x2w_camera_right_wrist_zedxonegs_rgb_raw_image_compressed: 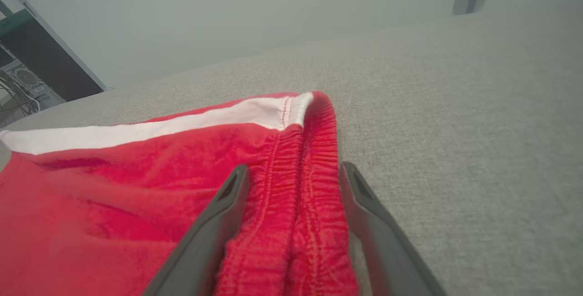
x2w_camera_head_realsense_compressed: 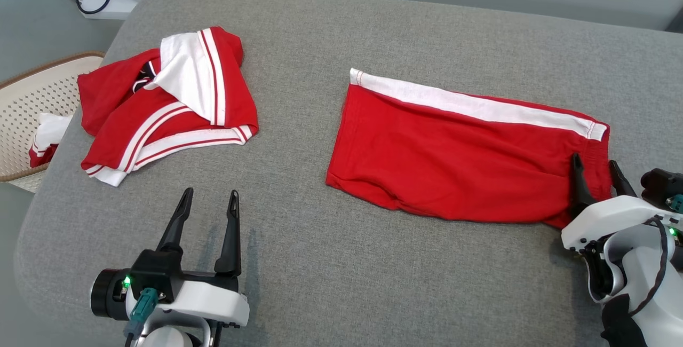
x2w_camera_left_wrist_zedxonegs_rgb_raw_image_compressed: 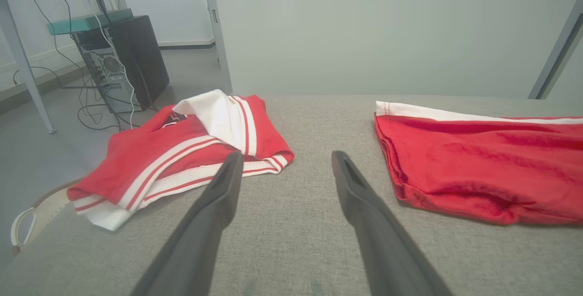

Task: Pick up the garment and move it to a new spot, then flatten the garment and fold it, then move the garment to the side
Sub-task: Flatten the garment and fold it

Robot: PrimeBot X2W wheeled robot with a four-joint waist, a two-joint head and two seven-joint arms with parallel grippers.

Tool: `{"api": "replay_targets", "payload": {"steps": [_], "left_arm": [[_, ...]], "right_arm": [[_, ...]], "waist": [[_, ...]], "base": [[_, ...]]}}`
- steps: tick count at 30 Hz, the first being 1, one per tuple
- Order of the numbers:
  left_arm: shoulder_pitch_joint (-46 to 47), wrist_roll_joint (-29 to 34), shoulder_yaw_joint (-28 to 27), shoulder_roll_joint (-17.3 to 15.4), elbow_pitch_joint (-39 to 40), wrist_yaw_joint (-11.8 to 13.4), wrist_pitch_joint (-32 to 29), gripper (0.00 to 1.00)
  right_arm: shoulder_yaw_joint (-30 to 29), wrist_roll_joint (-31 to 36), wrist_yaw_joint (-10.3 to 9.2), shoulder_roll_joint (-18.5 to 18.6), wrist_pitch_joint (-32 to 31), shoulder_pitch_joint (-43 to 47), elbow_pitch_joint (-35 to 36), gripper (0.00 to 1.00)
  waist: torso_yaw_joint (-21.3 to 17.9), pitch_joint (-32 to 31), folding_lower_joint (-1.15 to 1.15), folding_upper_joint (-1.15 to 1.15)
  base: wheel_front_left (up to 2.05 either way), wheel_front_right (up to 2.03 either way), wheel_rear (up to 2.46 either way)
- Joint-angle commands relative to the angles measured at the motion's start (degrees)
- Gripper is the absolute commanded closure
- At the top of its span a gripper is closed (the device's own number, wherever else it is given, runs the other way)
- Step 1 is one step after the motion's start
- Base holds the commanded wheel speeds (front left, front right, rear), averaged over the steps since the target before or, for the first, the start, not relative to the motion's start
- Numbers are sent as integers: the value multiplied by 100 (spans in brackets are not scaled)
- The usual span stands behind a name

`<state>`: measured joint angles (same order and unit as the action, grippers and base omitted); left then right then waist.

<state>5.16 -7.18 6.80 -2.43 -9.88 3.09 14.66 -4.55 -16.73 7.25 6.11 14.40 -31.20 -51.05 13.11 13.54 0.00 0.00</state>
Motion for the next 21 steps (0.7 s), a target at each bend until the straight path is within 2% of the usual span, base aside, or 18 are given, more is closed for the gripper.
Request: {"api": "replay_targets", "payload": {"steps": [1, 5, 9, 21], "left_arm": [[169, -66, -156, -45, 169, 56, 34, 0], [211, -90, -127, -45, 159, 62, 34, 0], [264, -117, -91, -45, 150, 65, 34, 0], [320, -176, -38, -45, 146, 46, 34, 0]], "right_arm": [[87, 24, 24, 9, 60, -62, 45, 0], [34, -37, 24, -60, 60, -39, -58, 0], [177, -407, 24, -180, -18, -124, -341, 0], [1506, -1529, 24, -226, -468, -96, -185, 0]], "waist": [[-7, 32, 0, 0], [-36, 102, 0, 0], [-29, 148, 0, 0], [120, 202, 0, 0]], "base": [[0, 0, 0], [0, 0, 0], [0, 0, 0], [0, 0, 0]]}}
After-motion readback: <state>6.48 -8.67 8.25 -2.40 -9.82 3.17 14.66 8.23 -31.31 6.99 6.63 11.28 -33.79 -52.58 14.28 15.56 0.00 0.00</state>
